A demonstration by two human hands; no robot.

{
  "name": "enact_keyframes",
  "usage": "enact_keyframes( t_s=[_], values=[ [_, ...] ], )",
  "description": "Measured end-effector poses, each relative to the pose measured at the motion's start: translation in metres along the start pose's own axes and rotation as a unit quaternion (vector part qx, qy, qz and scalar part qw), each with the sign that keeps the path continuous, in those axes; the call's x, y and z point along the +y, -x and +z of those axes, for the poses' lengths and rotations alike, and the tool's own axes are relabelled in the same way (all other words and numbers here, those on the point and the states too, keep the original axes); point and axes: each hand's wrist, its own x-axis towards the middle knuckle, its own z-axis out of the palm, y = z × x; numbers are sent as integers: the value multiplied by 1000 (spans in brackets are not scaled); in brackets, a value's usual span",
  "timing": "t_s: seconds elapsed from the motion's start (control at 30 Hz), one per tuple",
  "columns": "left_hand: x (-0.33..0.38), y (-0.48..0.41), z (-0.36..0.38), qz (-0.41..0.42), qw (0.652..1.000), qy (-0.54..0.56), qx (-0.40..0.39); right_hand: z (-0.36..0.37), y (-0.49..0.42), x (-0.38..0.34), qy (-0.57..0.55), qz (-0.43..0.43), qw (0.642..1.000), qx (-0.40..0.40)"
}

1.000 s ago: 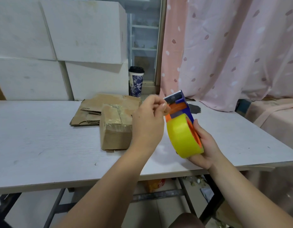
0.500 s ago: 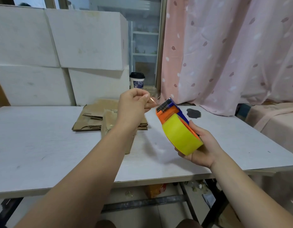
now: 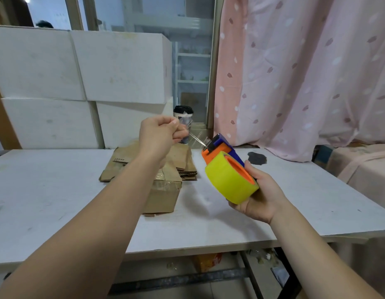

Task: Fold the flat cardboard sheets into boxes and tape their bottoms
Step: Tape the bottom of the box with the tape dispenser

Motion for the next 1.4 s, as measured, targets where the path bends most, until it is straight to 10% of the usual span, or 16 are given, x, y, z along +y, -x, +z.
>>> enact_keyframes(
  t_s=[0.37,0.67,1.4],
  values=[
    [14,-11,-14,36,997,51,-48,-17,10,12,13,20,999,-29],
    [10,-13,-21,-12,981,159,111,-6,16,4,47,48,996,-65],
    [57,-1,-65,25,933,154,-325,-2,30,-32,218,26,936,-274]
  ],
)
